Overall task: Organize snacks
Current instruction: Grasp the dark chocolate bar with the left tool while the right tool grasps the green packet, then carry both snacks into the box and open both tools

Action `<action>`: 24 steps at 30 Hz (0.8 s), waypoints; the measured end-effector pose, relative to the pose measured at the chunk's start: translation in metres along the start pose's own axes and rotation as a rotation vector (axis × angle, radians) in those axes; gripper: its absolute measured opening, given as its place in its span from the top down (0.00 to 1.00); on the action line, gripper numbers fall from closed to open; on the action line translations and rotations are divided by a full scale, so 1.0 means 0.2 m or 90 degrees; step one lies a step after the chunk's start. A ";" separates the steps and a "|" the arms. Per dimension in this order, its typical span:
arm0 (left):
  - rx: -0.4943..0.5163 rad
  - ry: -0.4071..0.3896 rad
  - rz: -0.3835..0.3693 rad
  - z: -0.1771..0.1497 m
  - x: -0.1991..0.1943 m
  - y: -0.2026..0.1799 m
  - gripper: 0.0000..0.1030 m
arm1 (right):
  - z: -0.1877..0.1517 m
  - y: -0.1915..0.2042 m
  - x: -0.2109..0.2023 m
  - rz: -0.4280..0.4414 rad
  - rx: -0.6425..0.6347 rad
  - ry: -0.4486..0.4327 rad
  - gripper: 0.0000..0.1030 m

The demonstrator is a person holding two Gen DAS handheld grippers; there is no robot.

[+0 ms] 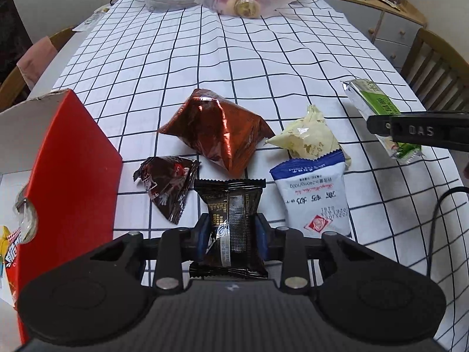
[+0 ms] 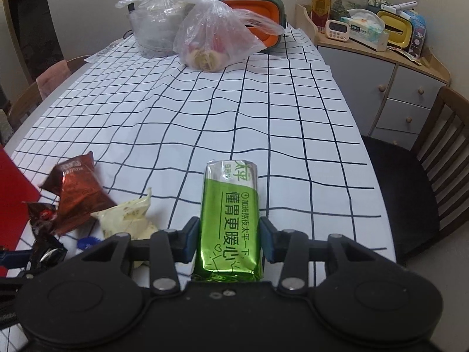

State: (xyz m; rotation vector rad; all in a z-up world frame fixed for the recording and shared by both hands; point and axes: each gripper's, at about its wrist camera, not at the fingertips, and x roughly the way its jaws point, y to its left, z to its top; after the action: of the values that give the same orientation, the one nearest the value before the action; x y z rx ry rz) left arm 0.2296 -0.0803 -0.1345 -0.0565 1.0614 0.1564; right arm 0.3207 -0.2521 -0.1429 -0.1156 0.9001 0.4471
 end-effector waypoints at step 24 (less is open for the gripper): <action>0.000 -0.079 -0.105 -0.12 -0.54 0.32 0.70 | -0.11 0.42 -0.62 0.066 -0.007 -0.041 0.60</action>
State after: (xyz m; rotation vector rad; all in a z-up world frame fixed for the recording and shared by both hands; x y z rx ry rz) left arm 0.1466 -0.0314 -0.0506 -0.1325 0.9291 0.0115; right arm 0.2030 -0.2228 -0.0526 -0.0648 0.8434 0.5491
